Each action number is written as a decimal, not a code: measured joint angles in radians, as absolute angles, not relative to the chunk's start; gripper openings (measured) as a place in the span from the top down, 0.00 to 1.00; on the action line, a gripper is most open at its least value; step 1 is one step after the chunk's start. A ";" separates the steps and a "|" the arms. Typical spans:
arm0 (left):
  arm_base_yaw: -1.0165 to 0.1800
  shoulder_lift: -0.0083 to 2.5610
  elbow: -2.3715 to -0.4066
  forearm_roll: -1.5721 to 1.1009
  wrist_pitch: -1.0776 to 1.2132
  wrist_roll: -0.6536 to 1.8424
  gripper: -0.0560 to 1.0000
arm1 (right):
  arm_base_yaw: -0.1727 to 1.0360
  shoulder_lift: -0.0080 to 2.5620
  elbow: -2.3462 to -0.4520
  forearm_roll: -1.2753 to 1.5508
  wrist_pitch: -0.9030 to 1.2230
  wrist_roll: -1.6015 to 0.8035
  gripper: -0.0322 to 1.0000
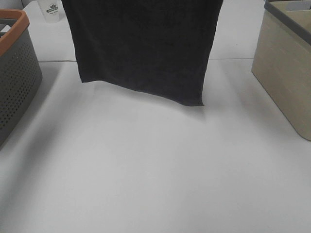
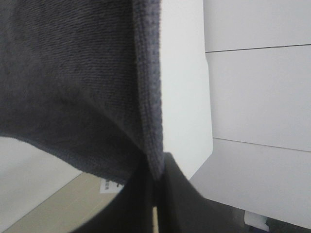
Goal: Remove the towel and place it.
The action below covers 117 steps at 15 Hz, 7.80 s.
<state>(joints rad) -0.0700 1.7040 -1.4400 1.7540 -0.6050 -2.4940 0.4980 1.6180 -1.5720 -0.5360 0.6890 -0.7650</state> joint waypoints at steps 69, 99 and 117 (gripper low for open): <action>-0.131 1.606 -1.196 1.740 -0.314 -2.046 0.29 | 0.403 1.269 -0.885 -0.346 0.136 -0.289 0.36; 0.039 1.571 -1.682 -0.010 1.210 -0.010 0.20 | 0.154 1.608 -1.848 -0.144 1.219 -0.054 0.14; 0.039 0.455 -0.747 -0.058 1.128 -0.018 0.04 | 0.154 0.662 -0.789 -0.098 1.096 -0.025 0.14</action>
<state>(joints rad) 0.0390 0.4550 -0.7470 -0.0580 1.1280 -0.0180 0.1540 0.6620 -0.7890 -0.0980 1.0960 -0.0250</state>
